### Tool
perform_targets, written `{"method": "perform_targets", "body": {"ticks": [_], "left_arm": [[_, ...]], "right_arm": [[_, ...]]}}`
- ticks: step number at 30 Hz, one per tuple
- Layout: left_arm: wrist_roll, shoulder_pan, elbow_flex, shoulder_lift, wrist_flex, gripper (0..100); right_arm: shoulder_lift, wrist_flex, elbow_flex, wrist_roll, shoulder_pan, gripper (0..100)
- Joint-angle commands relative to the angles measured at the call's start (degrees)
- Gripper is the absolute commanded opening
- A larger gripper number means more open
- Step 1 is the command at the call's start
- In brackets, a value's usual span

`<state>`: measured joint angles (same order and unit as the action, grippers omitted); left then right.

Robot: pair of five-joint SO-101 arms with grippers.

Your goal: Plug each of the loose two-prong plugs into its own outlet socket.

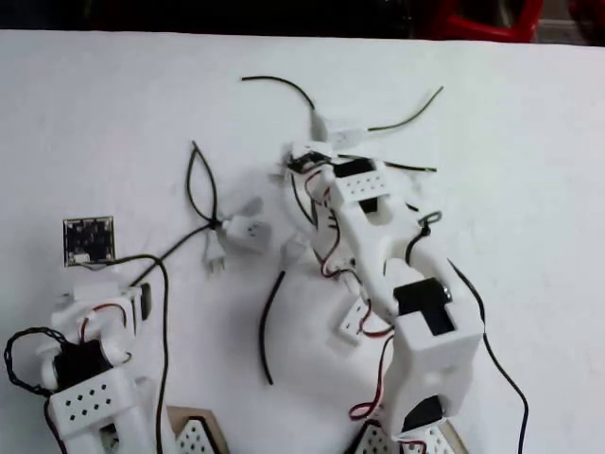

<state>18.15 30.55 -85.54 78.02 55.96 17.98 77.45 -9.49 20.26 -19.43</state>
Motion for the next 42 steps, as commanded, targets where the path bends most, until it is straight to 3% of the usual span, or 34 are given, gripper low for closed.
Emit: {"method": "perform_targets", "body": {"ticks": [1,4,17,27,31,42], "left_arm": [[-0.1,0.4,0.4,0.7,-1.2,26],[-0.1,0.4,0.4,0.7,-1.2,26],[-0.1,0.4,0.4,0.7,-1.2,26],[-0.1,0.4,0.4,0.7,-1.2,26],[-0.1,0.4,0.4,0.7,-1.2,26],[-0.1,0.4,0.4,0.7,-1.2,26]], "right_arm": [[-5.1,2.2,1.6,0.7,-2.1,11.6],[-5.8,4.6,1.8,0.9,-2.6,17.0],[-5.1,0.5,1.5,1.2,2.6,15.2],[1.4,-1.8,2.0,1.2,1.8,15.0],[3.2,-2.6,2.0,1.2,1.7,10.4],[3.6,1.7,1.7,0.8,-1.9,11.1]]}}
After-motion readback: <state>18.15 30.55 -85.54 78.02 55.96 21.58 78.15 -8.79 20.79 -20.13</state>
